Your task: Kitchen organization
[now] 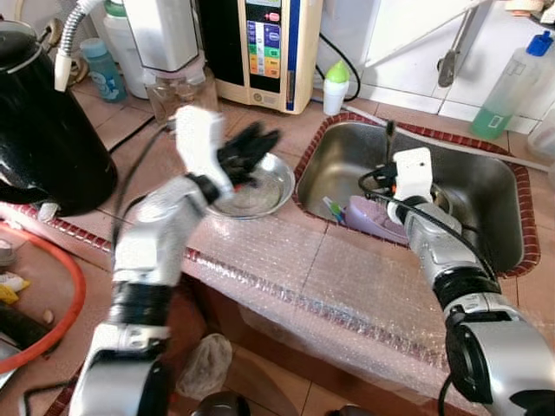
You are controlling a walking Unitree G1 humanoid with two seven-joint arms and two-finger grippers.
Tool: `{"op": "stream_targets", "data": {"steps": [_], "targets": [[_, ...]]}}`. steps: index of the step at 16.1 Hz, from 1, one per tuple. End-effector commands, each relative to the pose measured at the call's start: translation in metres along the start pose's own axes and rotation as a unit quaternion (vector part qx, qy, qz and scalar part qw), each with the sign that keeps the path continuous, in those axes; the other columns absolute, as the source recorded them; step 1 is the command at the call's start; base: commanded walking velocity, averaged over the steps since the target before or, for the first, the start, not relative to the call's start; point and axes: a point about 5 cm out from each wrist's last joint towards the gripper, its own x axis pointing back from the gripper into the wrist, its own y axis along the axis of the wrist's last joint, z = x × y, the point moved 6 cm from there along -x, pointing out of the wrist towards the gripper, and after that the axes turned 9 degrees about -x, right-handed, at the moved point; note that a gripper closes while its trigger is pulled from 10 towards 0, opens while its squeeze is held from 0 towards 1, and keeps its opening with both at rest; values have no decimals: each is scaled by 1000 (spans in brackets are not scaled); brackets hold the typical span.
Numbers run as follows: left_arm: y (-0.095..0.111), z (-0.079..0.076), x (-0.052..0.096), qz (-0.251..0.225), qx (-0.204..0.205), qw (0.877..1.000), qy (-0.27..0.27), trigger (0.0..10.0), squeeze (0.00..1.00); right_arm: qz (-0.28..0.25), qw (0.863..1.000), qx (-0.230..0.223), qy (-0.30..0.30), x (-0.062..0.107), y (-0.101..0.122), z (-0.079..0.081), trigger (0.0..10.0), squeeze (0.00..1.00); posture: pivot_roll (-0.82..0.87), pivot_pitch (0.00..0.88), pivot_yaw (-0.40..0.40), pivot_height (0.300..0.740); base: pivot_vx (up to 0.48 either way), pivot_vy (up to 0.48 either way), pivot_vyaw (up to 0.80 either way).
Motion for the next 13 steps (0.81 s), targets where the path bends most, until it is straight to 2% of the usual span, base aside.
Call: {"op": "stream_targets", "data": {"steps": [1,5,8,12,13], "targets": [[-6,14,9,11,-2,999,32,10000,1000,2,1000,-11,-9,-1,0,-4,10000,1000,-3,0,51,740,0,0,0],[-21,44,25,37,4,993,113,10000,1000,15,999,-26,-36,1,-7,-16,10000,1000,-2,0,49,740,0,0,0],[-28,52,29,55,21,990,130,10000,1000,10,999,-17,-36,1,-5,-16,10000,1000,-6,0,49,740,0,0,0],[-42,70,36,91,18,980,175,10000,1000,-27,999,-8,-20,1,8,-11,10000,1000,-9,0,53,740,0,0,0],[-52,79,42,115,26,973,197,10000,1000,-44,999,-4,-1,3,11,-2,10000,1000,-12,0,56,740,0,0,0]]}}
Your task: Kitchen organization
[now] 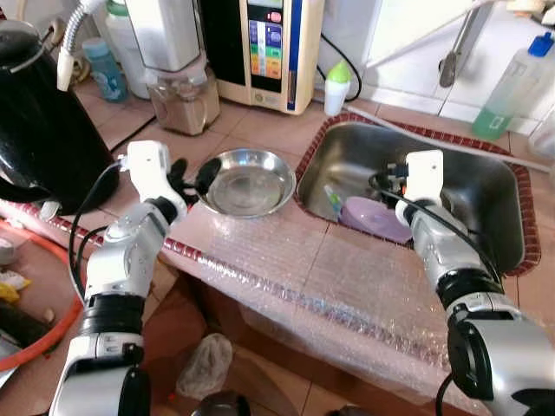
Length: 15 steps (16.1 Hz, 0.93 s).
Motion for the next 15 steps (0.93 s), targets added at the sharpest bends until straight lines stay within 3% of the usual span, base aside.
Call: {"op": "stream_targets", "data": {"steps": [1,4,7,8,9,10,11,15], "targets": [[-4,11,0,17,8,1000,20,10000,1000,-10,1000,5,19,3,-2,9,10000,1000,-12,0,56,740,0,0,0],[-13,6,-1,38,22,999,4,10000,1000,8,1000,0,25,8,-19,13,10000,1000,-22,0,64,740,0,0,0],[-24,2,-5,63,46,997,-9,10000,1000,8,999,2,37,12,-23,21,10000,1000,-35,0,67,740,0,0,0],[-34,-3,-6,88,54,995,-19,10000,682,11,999,3,45,13,-24,25,10000,922,-40,0,69,740,0,0,0],[-39,-6,-7,99,55,993,-23,10000,0,11,999,6,51,13,-24,27,10000,153,-42,0,69,740,0,0,0],[-44,-14,-9,113,80,990,-36,3098,0,12,998,11,62,14,-25,31,10000,0,-42,0,69,740,0,0,0],[-48,-16,-10,121,83,989,-35,0,0,14,998,10,63,14,-26,32,10000,0,-45,0,71,740,0,0,0],[-61,-7,-9,154,90,984,-10,0,0,16,998,10,66,17,-27,33,10000,0,-54,0,79,740,0,0,0]]}}
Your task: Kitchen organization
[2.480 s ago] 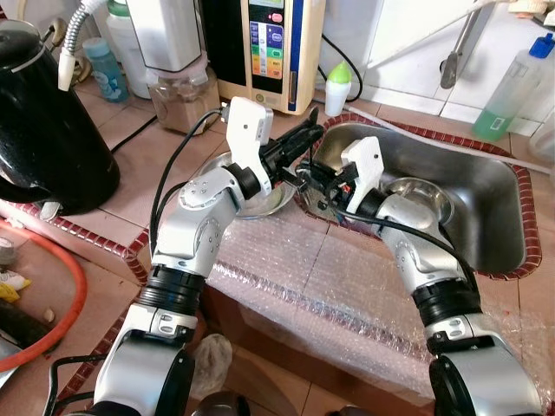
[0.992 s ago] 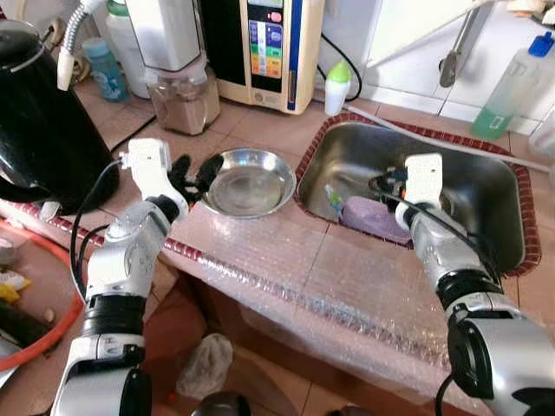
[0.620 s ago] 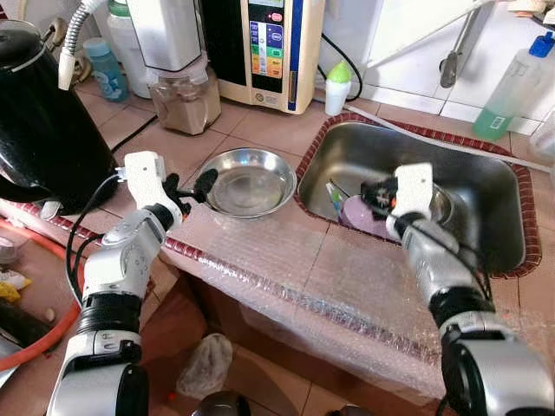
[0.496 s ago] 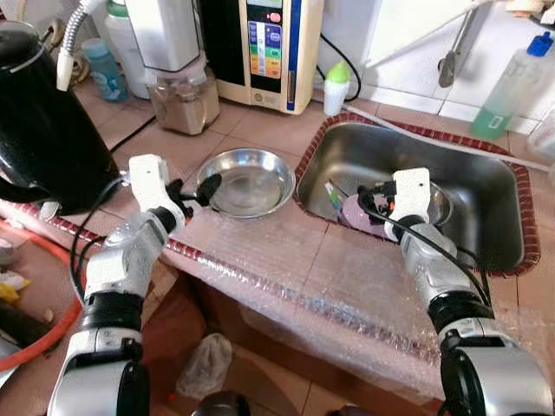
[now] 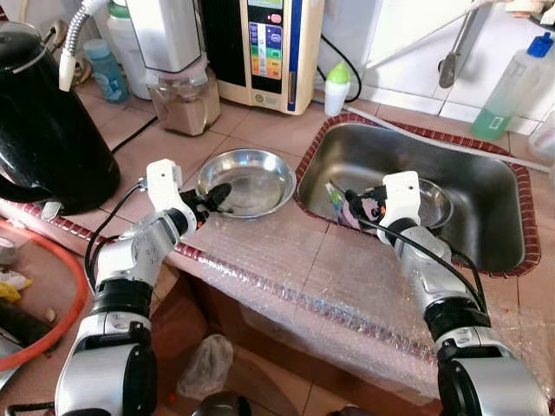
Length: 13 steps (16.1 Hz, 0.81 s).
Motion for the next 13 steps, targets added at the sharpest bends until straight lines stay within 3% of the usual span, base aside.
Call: {"op": "stream_targets", "data": {"steps": [1,5,13], "targets": [[-17,6,0,36,8,999,15,0,0,-4,1000,5,2,-1,4,1,10000,0,-54,0,79,740,0,0,0],[-12,14,-1,33,26,999,30,0,0,-4,1000,7,2,0,7,1,10000,0,-57,0,82,740,0,0,0],[-10,20,0,27,5,999,45,0,0,2,1000,8,16,-1,5,8,10000,0,-50,0,76,740,0,0,0]]}}
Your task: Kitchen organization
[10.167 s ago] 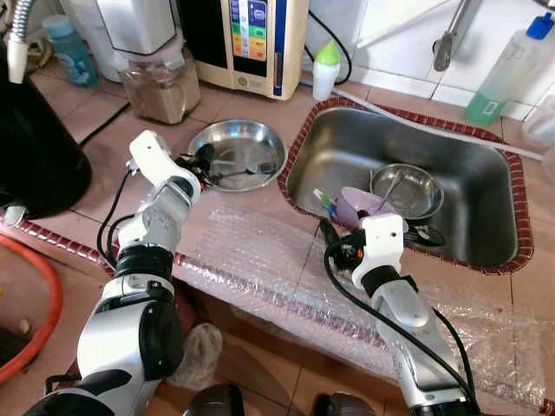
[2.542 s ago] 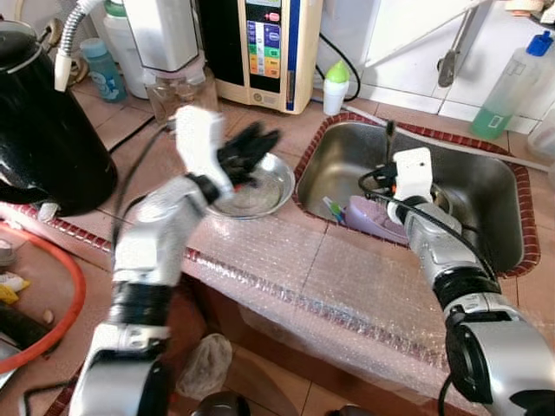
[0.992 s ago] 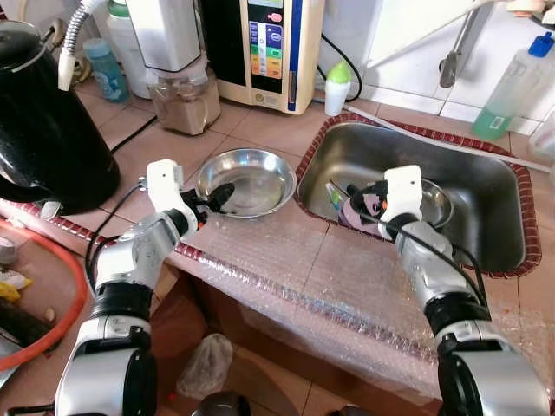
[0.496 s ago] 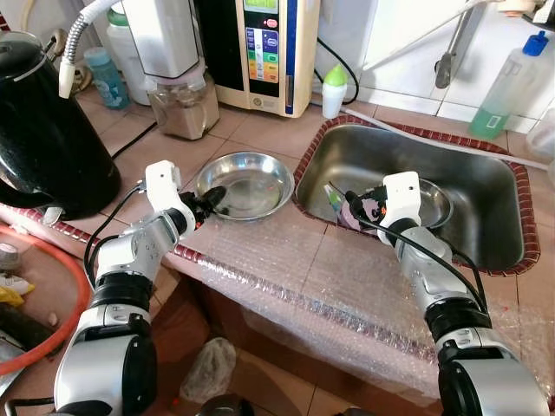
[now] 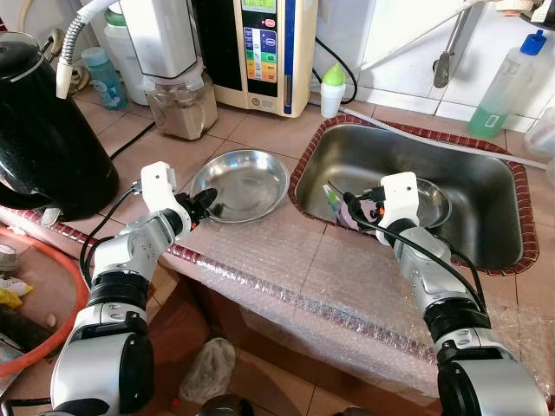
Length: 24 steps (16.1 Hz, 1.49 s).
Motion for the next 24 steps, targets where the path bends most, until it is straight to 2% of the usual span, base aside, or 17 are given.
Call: {"op": "stream_targets", "data": {"steps": [1,5,6,7,8,9,11,14,16,17,21,22,24], "targets": [[-5,5,-1,9,-10,1000,17,0,0,-9,1000,7,8,-2,8,4,10000,0,-50,0,76,740,0,0,0],[-7,2,-1,11,-12,1000,5,0,0,-14,1000,-10,6,-3,12,4,10000,0,-46,0,72,740,0,0,0],[-9,0,-1,11,-18,1000,1,0,0,-27,998,-50,6,-5,18,5,10000,0,-45,0,70,740,0,0,0],[-8,-5,-2,2,-28,1000,-6,0,0,-59,991,-121,27,-6,35,13,10000,0,-45,0,70,740,0,0,0],[-8,-5,-2,1,-28,1000,-7,0,0,-70,988,-133,43,-6,41,18,10000,0,-45,0,70,740,0,0,0],[-2,-9,-3,-18,-48,999,-6,0,0,-96,979,-160,83,-4,57,31,10000,0,-42,0,63,740,0,0,0],[13,-20,-3,-61,-56,996,-19,0,0,-108,972,-174,115,-2,65,42,10000,0,-42,0,63,740,0,0,0],[21,-33,-4,-84,-82,992,-38,0,0,-95,969,-181,142,-1,63,52,10000,0,-41,0,59,740,0,0,0],[30,-54,-3,-118,-99,985,-74,0,0,-65,967,-187,158,1,51,63,10000,0,-43,0,61,740,0,0,0],[34,-62,-2,-133,-97,982,-91,0,0,-45,970,-190,143,-1,41,63,10000,0,-43,0,61,740,0,0,0],[43,-70,2,-159,-94,977,-106,0,0,-20,969,-206,134,-5,28,73,9765,0,-43,0,60,740,0,0,0],[44,-71,2,-161,-93,977,-108,0,0,-19,969,-207,131,-5,27,73,0,0,-43,0,60,740,0,0,0],[46,-72,3,-168,-94,975,-108,0,0,-10,969,-217,116,-8,27,71,0,0,-42,0,59,740,0,0,0]]}}
